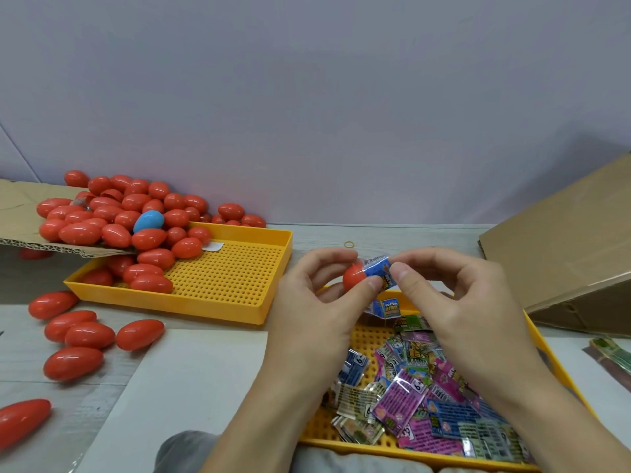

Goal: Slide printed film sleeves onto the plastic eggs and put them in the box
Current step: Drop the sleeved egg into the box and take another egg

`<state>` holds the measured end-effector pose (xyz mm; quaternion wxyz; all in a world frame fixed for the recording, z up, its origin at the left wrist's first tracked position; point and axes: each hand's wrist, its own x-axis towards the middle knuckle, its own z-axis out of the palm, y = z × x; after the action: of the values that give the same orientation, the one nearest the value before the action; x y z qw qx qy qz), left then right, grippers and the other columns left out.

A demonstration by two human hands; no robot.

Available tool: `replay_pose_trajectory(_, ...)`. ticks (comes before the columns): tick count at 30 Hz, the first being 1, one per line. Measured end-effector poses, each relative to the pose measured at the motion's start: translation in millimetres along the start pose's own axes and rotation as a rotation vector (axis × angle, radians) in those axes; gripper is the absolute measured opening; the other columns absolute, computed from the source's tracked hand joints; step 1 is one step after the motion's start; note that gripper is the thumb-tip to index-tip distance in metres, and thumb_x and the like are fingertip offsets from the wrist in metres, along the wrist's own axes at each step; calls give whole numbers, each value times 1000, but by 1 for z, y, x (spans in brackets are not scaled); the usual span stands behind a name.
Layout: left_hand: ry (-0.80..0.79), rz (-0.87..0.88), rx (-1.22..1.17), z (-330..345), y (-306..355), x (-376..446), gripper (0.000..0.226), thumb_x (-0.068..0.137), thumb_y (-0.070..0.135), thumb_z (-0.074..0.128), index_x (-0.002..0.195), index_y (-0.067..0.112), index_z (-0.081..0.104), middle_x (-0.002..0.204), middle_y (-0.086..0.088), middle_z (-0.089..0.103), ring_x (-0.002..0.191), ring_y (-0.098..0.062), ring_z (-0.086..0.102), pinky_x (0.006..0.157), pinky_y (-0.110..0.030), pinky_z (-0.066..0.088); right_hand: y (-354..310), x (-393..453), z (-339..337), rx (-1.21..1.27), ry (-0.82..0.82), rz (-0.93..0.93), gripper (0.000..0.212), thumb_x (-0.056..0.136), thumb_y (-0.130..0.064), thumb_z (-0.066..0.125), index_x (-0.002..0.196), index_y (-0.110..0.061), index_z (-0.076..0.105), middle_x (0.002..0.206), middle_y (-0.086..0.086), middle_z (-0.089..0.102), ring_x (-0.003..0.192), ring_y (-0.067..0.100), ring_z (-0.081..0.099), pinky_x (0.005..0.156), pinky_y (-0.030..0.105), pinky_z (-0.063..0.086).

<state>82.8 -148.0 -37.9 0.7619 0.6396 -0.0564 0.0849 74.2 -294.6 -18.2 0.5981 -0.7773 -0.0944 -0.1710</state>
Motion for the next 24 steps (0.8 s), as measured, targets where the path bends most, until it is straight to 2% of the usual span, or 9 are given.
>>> replay_pose_trajectory(3,-20,22,31,0,2,0,37,75,4,82,107,16,68,101,4,76,91,-14,75,70,-19,58,2,1,-1,-26,28,25,9,86,-28,68,81,-28,75,84,-9,72,84,11,64,69,16,52)
replay_pose_trajectory(8,-96,54,124,1,4,-2,42,73,2,83,107,18,67,100,8,76,95,-9,73,76,-20,58,1,1,0,36,25,73,24,76,-49,64,80,-30,77,84,-7,74,83,12,67,72,28,55)
replay_pose_trajectory(10,-112,69,165,2,4,-3,43,72,1,84,106,19,66,100,7,76,95,-9,73,77,-21,58,1,1,-1,48,26,91,22,74,-49,65,80,-33,78,83,-8,74,82,11,69,72,30,54)
replay_pose_trajectory(14,-130,71,163,2,4,-3,43,73,4,84,108,20,66,104,7,76,99,-8,72,81,-25,59,2,1,-1,81,21,129,7,82,-36,70,81,-35,77,80,-10,74,76,3,68,57,17,50)
replay_pose_trajectory(17,-132,49,88,3,5,-4,33,79,10,79,108,20,68,105,3,76,99,-11,72,83,-28,60,2,2,-1,162,29,162,7,81,-33,71,82,-31,78,77,-7,74,67,1,67,53,11,47)
replay_pose_trajectory(20,-122,38,62,4,5,-4,26,84,8,74,108,18,68,104,-1,77,97,-14,73,84,-29,60,1,2,0,257,28,204,18,72,-39,70,82,-27,79,71,-5,72,52,-2,59,48,9,43)
replay_pose_trajectory(24,-124,41,73,4,5,-3,29,83,7,75,108,17,66,104,2,77,98,-14,73,85,-31,60,2,2,1,358,2,262,20,69,-40,70,80,-27,80,71,-6,73,58,-1,63,49,11,45)
